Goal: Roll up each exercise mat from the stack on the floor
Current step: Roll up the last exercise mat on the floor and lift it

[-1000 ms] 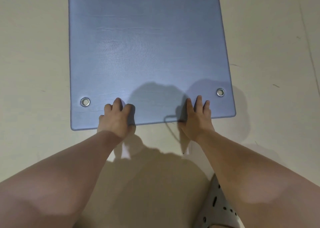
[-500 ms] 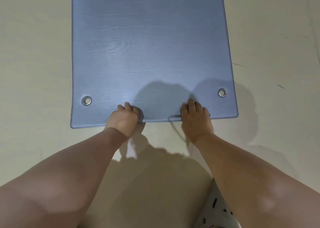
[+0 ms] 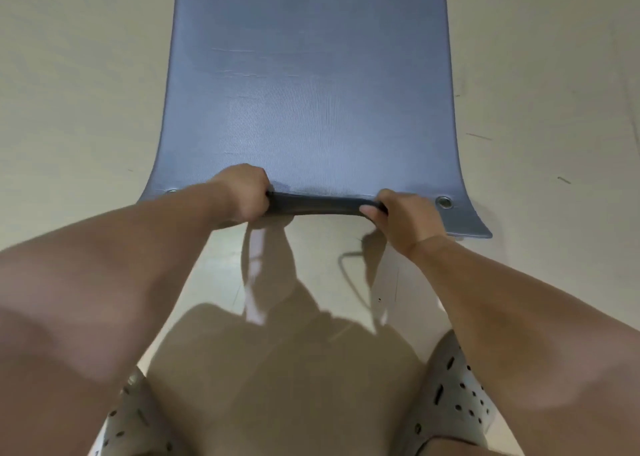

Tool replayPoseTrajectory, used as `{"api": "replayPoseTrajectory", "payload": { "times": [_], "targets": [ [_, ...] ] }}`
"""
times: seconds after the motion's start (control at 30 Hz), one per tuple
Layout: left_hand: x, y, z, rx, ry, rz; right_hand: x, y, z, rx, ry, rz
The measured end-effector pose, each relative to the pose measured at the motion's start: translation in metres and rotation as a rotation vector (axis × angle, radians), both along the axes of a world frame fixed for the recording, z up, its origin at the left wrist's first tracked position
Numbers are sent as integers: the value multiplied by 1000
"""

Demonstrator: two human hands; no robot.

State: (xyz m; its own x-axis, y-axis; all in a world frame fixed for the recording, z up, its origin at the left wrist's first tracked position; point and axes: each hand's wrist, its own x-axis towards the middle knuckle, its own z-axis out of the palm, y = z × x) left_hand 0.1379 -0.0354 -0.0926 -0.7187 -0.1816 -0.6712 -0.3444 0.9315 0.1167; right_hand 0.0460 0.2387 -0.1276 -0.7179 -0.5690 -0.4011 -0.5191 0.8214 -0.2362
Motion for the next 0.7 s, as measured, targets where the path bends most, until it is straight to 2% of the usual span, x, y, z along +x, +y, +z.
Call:
{"api": "replayPoseTrajectory", "payload": {
  "times": [0.17, 0.3, 0.4, 0.47, 0.53, 0.6, 0.7],
  "targets": [
    [-10, -21, 3, 98, -67, 63, -22, -24, 9, 114, -152, -7],
    [0, -19, -8, -3, -10, 94, -40, -46, 14, 201, -203, 45],
    [27, -8, -20, -198, 232, 116, -40, -60, 7, 251, -119, 18],
    [43, 5, -27, -284, 501, -37, -38, -64, 0, 285, -82, -20],
    [55, 25, -33, -214, 712, -247, -37, -68, -6, 332, -52, -25],
    [64, 45, -40, -179, 680, -379, -37, -71, -9, 374, -30, -6],
    [69, 53, -47, -234, 402, -277, -39, -73, -9, 365, -35, -1]
  ]
}}
